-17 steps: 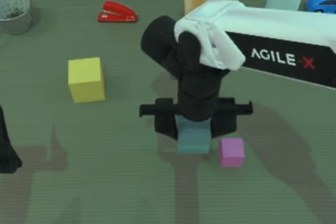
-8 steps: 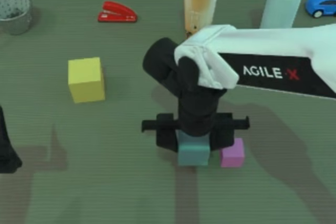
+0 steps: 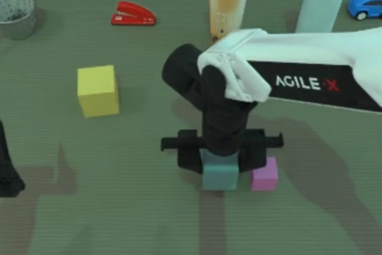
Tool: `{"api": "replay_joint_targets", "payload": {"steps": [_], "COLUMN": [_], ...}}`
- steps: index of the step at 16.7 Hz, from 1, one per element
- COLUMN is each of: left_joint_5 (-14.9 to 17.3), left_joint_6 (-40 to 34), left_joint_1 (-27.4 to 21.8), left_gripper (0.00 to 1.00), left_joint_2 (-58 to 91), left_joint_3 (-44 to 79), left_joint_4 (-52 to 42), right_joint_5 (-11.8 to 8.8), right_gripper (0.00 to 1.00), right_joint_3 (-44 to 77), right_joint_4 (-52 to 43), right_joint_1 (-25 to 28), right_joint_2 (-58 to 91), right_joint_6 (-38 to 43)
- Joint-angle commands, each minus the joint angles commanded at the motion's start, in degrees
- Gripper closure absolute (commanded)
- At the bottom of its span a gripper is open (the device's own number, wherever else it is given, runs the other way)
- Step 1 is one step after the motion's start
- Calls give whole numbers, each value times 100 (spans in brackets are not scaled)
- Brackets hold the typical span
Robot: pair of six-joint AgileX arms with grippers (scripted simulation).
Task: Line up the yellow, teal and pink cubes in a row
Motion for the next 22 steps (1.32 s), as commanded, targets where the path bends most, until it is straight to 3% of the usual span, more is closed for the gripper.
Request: {"api": "replay_joint_targets", "payload": {"steps": [4, 5, 14, 22], "left_joint_5": [0, 0, 0, 0], "left_joint_6": [0, 0, 0, 0], "left_joint_1": [0, 0, 0, 0], "left_gripper": [0, 0, 0, 0], "left_joint_2": [0, 0, 0, 0], "left_joint_3": [0, 0, 0, 0], "left_joint_4": [0, 0, 0, 0], "right_joint_5": [0, 0, 0, -5], "right_gripper": [2, 0, 0, 0], "right_joint_3": [0, 0, 18, 932], "right_joint_4": [0, 0, -20, -1347], "right_joint_1": [0, 0, -15, 51], "right_joint_2": [0, 0, -7, -402], "right_joint_6": [0, 0, 5, 1]}}
